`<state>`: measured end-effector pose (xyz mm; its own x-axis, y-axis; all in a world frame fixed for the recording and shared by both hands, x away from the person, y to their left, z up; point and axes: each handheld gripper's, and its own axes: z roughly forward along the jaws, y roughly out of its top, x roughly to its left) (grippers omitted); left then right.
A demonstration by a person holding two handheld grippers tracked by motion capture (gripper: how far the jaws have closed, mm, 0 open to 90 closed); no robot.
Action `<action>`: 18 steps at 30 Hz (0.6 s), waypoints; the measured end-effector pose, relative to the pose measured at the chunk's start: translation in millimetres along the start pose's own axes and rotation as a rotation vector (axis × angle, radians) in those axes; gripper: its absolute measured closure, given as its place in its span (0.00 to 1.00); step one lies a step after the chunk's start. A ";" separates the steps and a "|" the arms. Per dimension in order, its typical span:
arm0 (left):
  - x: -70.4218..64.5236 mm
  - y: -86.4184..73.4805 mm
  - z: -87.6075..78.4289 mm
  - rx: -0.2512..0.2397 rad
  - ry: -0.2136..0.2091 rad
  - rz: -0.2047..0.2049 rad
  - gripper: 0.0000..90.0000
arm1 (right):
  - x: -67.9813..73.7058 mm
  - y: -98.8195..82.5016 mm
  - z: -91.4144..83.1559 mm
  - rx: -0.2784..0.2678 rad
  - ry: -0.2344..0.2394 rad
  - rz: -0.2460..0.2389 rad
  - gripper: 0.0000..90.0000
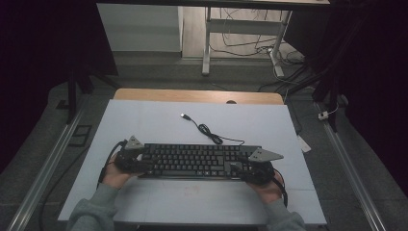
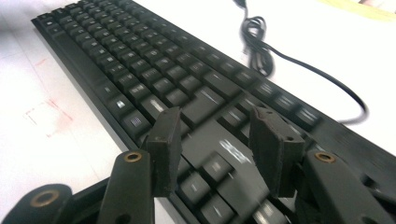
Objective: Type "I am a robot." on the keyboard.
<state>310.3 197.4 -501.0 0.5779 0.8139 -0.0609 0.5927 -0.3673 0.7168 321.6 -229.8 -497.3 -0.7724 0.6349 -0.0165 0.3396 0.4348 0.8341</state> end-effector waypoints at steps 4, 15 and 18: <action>-0.7 0.3 0.3 -0.006 0.006 0.000 0.38 | -5.3 -5.9 -7.0 -0.005 -0.016 0.018 0.60; -2.9 1.0 -0.3 -0.026 0.016 0.010 0.38 | -3.8 -5.0 -1.6 0.006 0.000 0.004 0.60; -4.5 1.9 -1.2 -0.039 0.013 0.005 0.38 | -3.6 -4.6 -1.3 0.006 -0.003 0.005 0.60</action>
<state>308.1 193.6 -498.5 0.5732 0.8180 -0.0483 0.5674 -0.3537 0.7436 322.1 -234.9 -500.4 -0.7690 0.6391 -0.0142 0.3465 0.4353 0.8309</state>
